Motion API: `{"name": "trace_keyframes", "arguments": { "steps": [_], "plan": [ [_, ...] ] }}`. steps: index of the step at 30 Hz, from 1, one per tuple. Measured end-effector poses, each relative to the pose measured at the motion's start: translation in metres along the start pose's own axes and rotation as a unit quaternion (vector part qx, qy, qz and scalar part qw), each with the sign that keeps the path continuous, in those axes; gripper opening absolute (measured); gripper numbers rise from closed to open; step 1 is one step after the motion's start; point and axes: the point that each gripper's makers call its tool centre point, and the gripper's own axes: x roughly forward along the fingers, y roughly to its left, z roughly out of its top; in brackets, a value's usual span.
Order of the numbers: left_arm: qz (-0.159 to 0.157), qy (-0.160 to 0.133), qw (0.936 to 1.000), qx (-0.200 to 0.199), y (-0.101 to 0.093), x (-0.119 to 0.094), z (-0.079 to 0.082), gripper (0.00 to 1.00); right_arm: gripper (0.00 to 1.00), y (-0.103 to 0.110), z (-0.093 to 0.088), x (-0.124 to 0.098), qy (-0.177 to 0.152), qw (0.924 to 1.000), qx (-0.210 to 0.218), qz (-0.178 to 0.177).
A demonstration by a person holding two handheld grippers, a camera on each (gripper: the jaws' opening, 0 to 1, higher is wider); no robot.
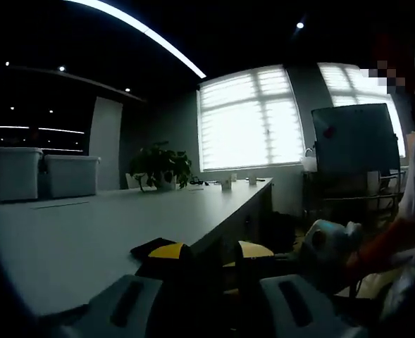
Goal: Clamp the fixed fixture on the desktop, loosen the retaining clip, secure it to the edge of the desk, and tighten the retaining clip.
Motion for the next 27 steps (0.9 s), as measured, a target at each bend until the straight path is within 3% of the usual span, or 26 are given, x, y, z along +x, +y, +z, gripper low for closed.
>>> {"name": "trace_keyframes", "arguments": {
  "steps": [9,21,27],
  "plan": [
    [0.009,0.013,0.9997,-0.018,0.007,0.004,-0.026,0.27,0.26,0.001,-0.013,0.005,0.016,0.9999,-0.005,0.003],
    [0.022,0.005,0.9991,-0.036,0.012,0.005,-0.032,0.27,0.26,0.004,-0.019,0.006,0.024,0.9997,-0.001,0.008],
    [0.031,-0.003,0.9991,-0.030,0.015,0.009,-0.033,0.20,0.26,0.003,-0.022,0.008,0.027,0.9996,-0.006,0.008]
  ]
}}
